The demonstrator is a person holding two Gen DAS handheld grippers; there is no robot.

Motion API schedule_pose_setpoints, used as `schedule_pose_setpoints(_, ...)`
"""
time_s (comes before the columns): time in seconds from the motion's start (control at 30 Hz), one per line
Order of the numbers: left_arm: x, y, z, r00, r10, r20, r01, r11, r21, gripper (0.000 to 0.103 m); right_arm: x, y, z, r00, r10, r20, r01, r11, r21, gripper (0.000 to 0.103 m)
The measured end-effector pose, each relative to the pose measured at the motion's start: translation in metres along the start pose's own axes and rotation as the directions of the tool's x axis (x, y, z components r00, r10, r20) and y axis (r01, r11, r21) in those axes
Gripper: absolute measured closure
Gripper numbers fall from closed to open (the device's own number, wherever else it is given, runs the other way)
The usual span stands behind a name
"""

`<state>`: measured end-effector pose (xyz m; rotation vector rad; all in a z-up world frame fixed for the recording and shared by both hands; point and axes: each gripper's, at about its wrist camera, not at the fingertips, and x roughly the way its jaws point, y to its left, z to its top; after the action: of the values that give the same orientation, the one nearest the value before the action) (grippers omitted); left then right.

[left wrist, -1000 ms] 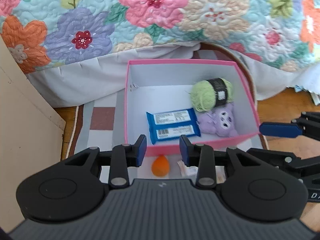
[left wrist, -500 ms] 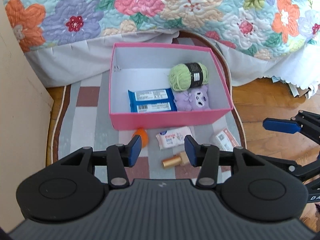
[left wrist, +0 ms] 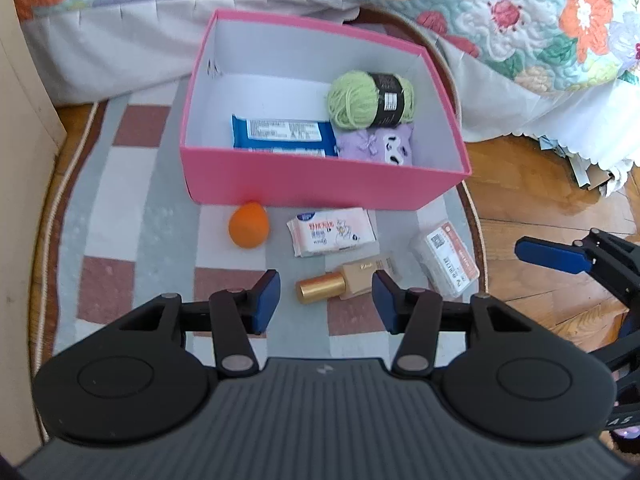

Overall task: Organize objects
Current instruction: 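Move the right tool down to the beige foundation bottle, then grasp the foundation bottle body with the right tool and lift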

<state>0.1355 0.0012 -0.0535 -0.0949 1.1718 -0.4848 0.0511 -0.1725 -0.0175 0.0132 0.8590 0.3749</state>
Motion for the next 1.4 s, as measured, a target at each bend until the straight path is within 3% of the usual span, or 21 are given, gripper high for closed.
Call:
schedule_pose_setpoints(0.17, 0.025, 0.013, -0.008, 1.0, 0.01, 0.03, -0.009, 0.999, -0.036, 0.048, 0.029, -0.001, -0.023, 0.996, -0.061, 0.064, 0.063, 0.998, -0.03, 0.023)
schedule_pose_setpoints(0.37, 0.052, 0.028, -0.018, 0.999, -0.003, 0.048, 0.006, 0.997, -0.074, 0.047, 0.069, -0.007, -0.042, 0.996, -0.092, 0.016, 0.093, 0.995, -0.035, 0.023)
schedule_pose_setpoints(0.8, 0.093, 0.042, -0.035, 0.989, -0.124, 0.076, 0.134, 0.982, -0.136, 0.047, 0.12, -0.009, -0.072, 0.99, -0.138, -0.043, 0.136, 0.99, -0.037, 0.023)
schedule_pose_setpoints(1.1, 0.118, 0.028, -0.04, 0.988, -0.145, 0.055, 0.15, 0.983, -0.107, 0.044, 0.145, -0.008, -0.08, 0.982, -0.182, -0.048, 0.181, 0.983, -0.032, 0.023)
schedule_pose_setpoints(1.4, 0.119, 0.027, -0.041, 0.985, -0.147, 0.092, 0.156, 0.983, -0.093, 0.044, 0.149, -0.004, -0.081, 0.979, -0.2, -0.034, 0.2, 0.98, -0.009, 0.028)
